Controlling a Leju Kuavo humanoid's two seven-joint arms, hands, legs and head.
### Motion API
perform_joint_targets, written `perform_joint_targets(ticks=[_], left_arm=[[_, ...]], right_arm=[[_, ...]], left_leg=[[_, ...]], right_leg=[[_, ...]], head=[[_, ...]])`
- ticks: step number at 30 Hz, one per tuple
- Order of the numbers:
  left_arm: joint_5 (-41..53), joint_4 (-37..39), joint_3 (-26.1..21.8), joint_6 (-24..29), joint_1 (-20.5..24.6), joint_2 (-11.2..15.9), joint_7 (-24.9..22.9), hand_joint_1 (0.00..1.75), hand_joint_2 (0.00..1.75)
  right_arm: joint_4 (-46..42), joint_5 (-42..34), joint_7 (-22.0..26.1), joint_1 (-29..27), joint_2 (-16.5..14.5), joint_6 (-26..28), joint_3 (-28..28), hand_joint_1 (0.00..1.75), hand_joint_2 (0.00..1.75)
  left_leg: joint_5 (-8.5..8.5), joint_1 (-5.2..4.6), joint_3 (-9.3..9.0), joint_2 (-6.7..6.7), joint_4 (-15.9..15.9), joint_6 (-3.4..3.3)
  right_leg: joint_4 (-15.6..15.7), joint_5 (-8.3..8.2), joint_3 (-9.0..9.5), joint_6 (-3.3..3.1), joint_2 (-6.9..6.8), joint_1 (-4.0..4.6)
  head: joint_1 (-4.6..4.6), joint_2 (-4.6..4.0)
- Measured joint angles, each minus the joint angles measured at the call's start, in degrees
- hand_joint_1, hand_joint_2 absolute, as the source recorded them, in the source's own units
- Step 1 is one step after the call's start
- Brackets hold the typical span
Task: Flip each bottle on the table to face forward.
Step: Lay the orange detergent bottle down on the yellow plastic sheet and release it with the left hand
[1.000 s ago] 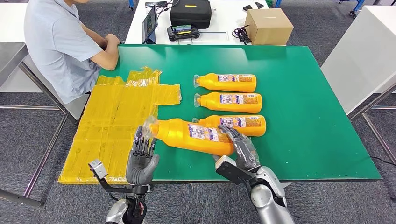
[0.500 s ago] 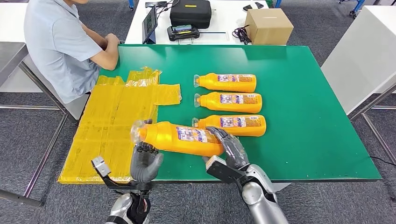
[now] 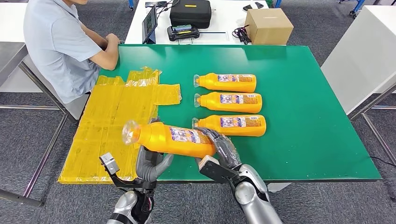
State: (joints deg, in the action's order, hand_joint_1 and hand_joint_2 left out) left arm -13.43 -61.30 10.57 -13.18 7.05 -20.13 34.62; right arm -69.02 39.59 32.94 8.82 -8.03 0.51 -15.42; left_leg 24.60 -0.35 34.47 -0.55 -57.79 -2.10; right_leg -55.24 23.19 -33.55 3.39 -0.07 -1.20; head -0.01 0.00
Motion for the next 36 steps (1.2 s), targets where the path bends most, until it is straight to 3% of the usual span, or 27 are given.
perform_joint_targets(ticks=[10, 11, 14, 15, 31, 33, 36], left_arm=[[0.76, 0.04, 0.19, 0.91, 0.22, 0.0, 0.57, 0.01, 1.75], [0.73, 0.04, 0.18, 0.99, 0.26, 0.0, 0.73, 0.21, 1.75], [0.38, 0.02, 0.07, 0.72, 0.5, 0.0, 1.14, 1.51, 1.75], [0.22, 0.0, 0.01, 0.57, 0.6, 0.0, 1.27, 1.75, 1.75], [-0.95, -1.19, -1.38, -1.27, 0.36, 0.0, 1.36, 1.75, 1.75], [-0.95, -1.19, -1.52, -1.4, 0.33, 0.0, 1.32, 1.75, 1.75], [-0.8, -1.2, -1.69, -2.06, 0.33, 0.0, 1.17, 1.75, 1.75]], right_arm=[[0.31, -0.02, -0.39, 0.25, -0.26, -0.26, -1.1, 1.75, 1.75], [0.37, -0.01, -0.46, 0.29, -0.32, -0.36, -1.27, 1.75, 1.75], [0.75, 0.01, -0.58, 0.37, -0.46, -0.57, -1.99, 1.75, 1.75], [0.91, 0.01, -0.62, 0.42, -0.47, -0.58, -2.2, 1.75, 1.75], [2.93, -0.31, -1.0, 0.57, -0.43, 0.18, -2.47, 1.71, 1.75], [3.07, -0.27, -0.98, 0.58, -0.43, 0.19, -2.48, 1.51, 1.75], [3.24, -0.16, -0.93, 0.64, -0.46, 0.19, -2.47, 0.35, 1.75]], left_leg=[[0.0, 0.0, 0.01, 0.0, 0.0, 0.0], [0.0, 0.0, 0.0, 0.0, 0.0, 0.0], [0.0, 0.0, 0.0, 0.0, 0.0, 0.0], [0.0, 0.0, 0.0, 0.0, 0.0, 0.0], [0.0, 0.0, 0.0, 0.01, 0.0, 0.0], [0.0, 0.0, 0.0, 0.01, 0.0, 0.0], [0.0, 0.0, 0.0, 0.01, 0.0, 0.0]], right_leg=[[0.0, 0.0, 0.0, 0.0, 0.0, 0.0], [0.0, 0.0, 0.0, 0.0, 0.0, 0.0], [0.0, 0.0, 0.0, 0.0, 0.0, 0.0], [0.0, 0.0, 0.0, 0.0, 0.0, 0.0], [0.0, 0.0, -0.02, 0.0, 0.0, 0.0], [0.0, 0.0, -0.02, 0.0, 0.0, 0.0], [0.0, 0.0, -0.02, 0.0, 0.0, 0.0]], head=[[0.01, 0.0], [0.01, 0.0], [0.0, 0.0], [0.0, 0.0], [0.01, 0.0], [0.01, 0.0], [0.01, 0.0]])
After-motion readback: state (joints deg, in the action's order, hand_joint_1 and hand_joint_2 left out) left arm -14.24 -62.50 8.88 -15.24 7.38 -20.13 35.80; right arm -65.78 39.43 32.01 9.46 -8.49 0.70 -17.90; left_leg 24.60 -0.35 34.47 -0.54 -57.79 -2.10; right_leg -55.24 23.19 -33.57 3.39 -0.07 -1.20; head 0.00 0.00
